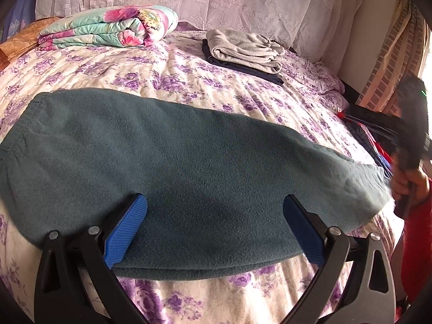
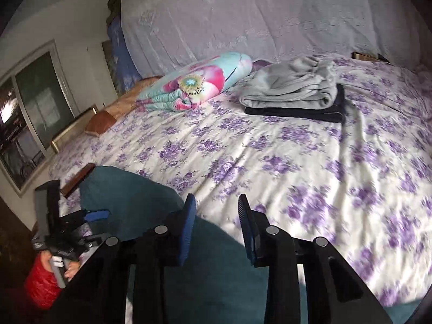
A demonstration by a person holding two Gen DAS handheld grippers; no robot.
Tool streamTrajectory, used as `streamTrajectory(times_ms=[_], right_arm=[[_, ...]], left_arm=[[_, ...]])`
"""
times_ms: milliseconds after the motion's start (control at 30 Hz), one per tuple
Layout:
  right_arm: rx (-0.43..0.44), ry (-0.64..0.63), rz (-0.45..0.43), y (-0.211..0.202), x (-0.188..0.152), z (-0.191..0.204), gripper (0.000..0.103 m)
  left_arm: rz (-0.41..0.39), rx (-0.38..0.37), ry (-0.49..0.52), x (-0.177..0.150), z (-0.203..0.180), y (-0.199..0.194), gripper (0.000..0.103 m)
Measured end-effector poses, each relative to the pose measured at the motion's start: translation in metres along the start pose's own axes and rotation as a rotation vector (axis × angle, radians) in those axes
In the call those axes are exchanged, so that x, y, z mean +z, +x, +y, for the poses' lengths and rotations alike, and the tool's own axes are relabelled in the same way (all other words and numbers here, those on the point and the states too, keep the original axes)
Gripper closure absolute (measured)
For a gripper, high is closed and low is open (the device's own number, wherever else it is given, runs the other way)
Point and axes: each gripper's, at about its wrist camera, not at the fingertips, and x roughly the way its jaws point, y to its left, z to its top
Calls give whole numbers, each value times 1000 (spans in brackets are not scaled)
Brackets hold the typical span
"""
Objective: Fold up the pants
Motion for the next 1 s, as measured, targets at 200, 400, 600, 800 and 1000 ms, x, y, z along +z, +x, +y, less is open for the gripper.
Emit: streamTrajectory(times_ms=[200,400,600,800,1000], right_arm=[[81,-162,115,42,-22,55,74],[212,-121,165,19,-53,70,72],[279,-42,173,15,-58,60,72],[313,-137,204,8,-72,87,46],[351,47,101,0,-30,49,45]], left_arm=[[-1,-2,0,0,0,0,5],[-1,-3,1,0,0,1,5],[-3,-6,0,0,0,0,5],[-7,-12,-3,0,-1,-1,5],[-16,-26,-10,0,-2,-2,5]])
